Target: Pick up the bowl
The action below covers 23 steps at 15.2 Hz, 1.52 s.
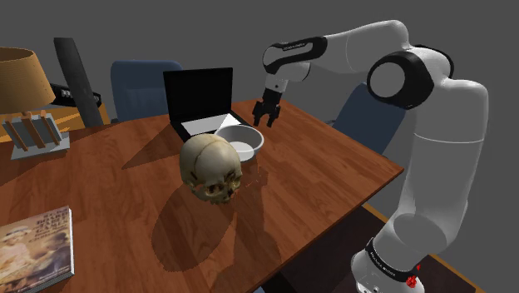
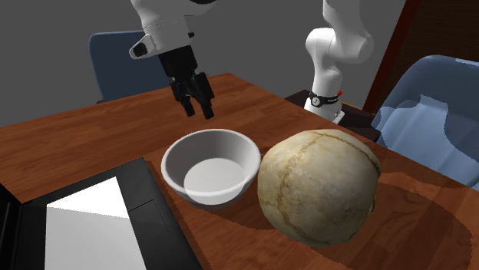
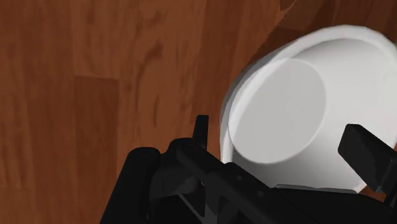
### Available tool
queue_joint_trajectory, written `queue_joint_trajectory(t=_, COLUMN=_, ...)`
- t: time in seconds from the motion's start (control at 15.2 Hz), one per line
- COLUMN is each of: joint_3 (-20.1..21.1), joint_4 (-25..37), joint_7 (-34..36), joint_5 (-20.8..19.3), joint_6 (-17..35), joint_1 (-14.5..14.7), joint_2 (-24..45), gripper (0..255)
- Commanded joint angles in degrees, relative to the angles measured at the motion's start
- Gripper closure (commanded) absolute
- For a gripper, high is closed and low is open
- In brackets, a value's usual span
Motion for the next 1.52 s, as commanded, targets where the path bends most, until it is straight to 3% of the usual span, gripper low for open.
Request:
queue_joint_trajectory(t=0.0, joint_3=0.3, joint_4=5.1, joint_7=-0.2, joint_5=1.2, joint_6=-0.5, joint_1=-0.6, joint_2=4.7, gripper=0)
queue_joint_trajectory(t=0.13, joint_3=0.6, joint_4=9.4, joint_7=-0.2, joint_5=2.0, joint_6=-1.2, joint_1=-1.2, joint_2=8.4, gripper=0)
queue_joint_trajectory(t=0.73, joint_3=0.9, joint_4=6.8, joint_7=-1.8, joint_5=2.7, joint_6=3.2, joint_1=-1.1, joint_2=10.4, gripper=0)
queue_joint_trajectory(t=0.79, joint_3=0.9, joint_4=6.8, joint_7=-1.8, joint_5=2.7, joint_6=3.2, joint_1=-1.1, joint_2=10.4, gripper=255)
queue_joint_trajectory(t=1.45, joint_3=0.9, joint_4=7.1, joint_7=-1.6, joint_5=2.6, joint_6=2.7, joint_1=-1.1, joint_2=10.1, gripper=255)
